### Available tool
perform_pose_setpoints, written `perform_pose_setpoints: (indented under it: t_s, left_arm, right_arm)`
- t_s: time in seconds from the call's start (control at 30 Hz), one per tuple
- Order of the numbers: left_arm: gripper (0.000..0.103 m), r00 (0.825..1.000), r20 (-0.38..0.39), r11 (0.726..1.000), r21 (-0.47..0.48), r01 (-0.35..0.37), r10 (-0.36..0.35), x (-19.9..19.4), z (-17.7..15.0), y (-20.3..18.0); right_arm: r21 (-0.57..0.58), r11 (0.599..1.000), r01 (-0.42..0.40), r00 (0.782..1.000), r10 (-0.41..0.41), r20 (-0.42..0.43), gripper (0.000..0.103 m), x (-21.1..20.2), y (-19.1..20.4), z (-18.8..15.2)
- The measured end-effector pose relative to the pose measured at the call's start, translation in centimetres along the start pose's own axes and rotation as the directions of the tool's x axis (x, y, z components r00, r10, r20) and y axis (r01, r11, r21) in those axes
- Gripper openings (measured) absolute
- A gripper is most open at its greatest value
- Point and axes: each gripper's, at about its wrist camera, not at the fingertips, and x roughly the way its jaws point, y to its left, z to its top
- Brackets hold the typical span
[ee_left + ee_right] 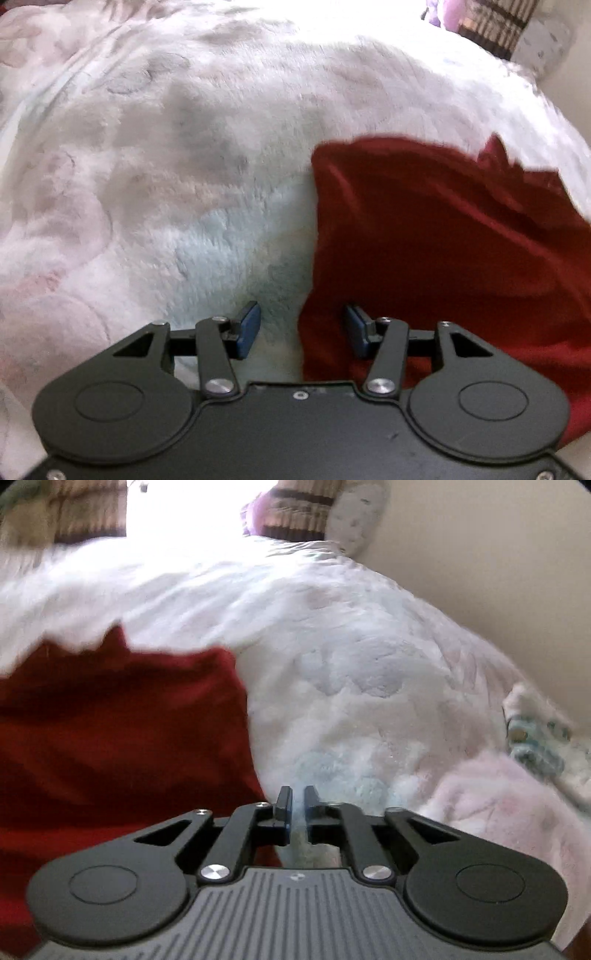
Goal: Fold small clothes
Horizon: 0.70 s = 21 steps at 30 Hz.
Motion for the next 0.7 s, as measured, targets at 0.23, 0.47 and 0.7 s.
perform_pose_setpoints:
  t_s: [0.23, 0.47, 0.7]
  left_arm:
    - [0.05, 0.976, 0.177, 0.99, 0.08, 0.116, -0.129, -3.0, 2.5, -6.8]
    - [0.05, 0.98, 0.094, 0.979, 0.127, 0.162, -0.174, 0.5, 2.5, -12.6]
    - [0.052, 0.994, 0.05, 0.977, 0.194, 0.089, -0.101, 2.6, 1.8, -13.0]
  right_arm:
    - [-0.025, 0.95, -0.311, 0.95, 0.312, 0.029, 0.014, -1.7, 6.6, 2.7]
    - [-0.129, 0.863, -0.488, 0.872, 0.489, -0.026, 0.015, -0.2, 15.3, 2.5]
    - [-0.136, 0.874, -0.467, 0.884, 0.464, -0.053, 0.016, 1.7, 14.5, 1.6]
